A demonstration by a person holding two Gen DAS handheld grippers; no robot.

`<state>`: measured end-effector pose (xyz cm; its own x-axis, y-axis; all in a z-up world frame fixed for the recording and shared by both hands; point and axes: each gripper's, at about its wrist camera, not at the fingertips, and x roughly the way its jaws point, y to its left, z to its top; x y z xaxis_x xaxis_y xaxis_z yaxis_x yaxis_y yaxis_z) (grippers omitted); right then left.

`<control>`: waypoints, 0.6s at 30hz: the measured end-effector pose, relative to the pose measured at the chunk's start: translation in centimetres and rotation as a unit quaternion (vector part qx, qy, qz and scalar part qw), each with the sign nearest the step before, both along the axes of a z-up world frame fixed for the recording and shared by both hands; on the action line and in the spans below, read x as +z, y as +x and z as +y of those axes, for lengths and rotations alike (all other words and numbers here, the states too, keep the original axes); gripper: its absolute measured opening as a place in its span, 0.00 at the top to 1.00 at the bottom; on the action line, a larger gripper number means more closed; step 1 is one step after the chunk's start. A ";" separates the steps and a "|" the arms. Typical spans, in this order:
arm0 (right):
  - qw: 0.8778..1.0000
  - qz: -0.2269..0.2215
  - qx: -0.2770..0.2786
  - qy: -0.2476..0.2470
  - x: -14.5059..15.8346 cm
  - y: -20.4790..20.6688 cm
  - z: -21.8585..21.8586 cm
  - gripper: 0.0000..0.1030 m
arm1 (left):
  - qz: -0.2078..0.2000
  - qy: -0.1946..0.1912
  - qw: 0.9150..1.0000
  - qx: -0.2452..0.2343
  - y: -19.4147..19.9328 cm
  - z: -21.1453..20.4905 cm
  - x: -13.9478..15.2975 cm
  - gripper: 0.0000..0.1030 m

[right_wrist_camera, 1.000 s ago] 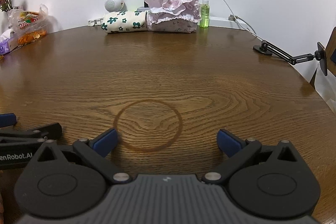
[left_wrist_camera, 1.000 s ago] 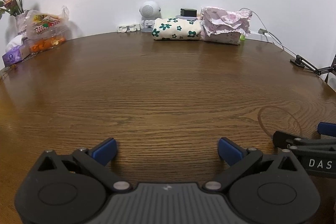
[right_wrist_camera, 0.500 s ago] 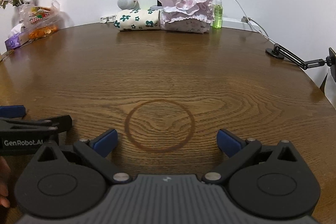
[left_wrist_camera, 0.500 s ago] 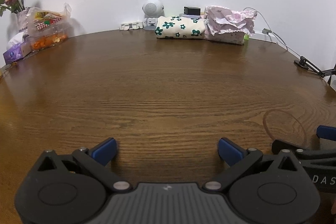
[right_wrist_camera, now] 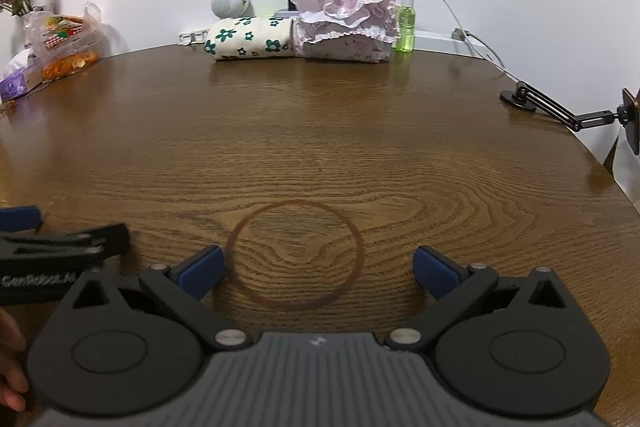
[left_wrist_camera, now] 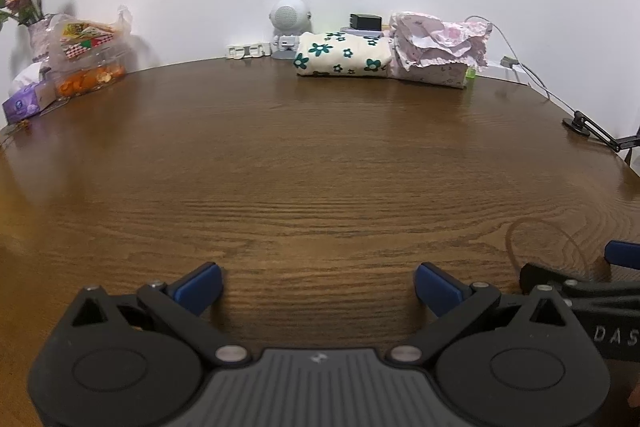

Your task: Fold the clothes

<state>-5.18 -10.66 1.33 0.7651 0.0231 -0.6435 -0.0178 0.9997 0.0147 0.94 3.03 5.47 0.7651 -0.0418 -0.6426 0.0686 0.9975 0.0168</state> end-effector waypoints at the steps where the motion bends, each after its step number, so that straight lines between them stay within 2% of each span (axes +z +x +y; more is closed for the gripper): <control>1: 1.000 0.000 0.002 0.000 0.0 0.0 0.0 0.01 | 0.000 0.000 1.000 -0.001 0.0 0.0 0.0 0.00; 18: 1.000 0.000 0.002 0.000 0.0 0.1 0.1 0.01 | 0.000 0.000 1.000 0.005 -0.2 -0.1 -0.1 0.00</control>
<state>-5.09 -10.59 1.36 0.7652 0.0255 -0.6433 -0.0215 0.9997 0.0139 0.72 2.95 5.37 0.7650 -0.0333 -0.6432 0.0578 0.9982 0.0171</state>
